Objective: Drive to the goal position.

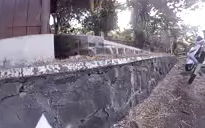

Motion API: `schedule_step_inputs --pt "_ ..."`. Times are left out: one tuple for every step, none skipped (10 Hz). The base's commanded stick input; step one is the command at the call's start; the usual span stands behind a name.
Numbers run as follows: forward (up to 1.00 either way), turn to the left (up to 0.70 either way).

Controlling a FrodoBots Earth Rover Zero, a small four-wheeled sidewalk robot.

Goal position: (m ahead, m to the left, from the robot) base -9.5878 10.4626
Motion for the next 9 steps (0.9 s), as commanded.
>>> schedule_step_inputs --pt "0.00 0.00" --pt "0.00 0.00" --pt "0.00 0.00" --pt "0.00 0.00" --pt "0.00 0.70" --pt "0.00 0.70" --pt "0.00 0.70" --pt "0.00 0.70" --pt "0.00 0.70"
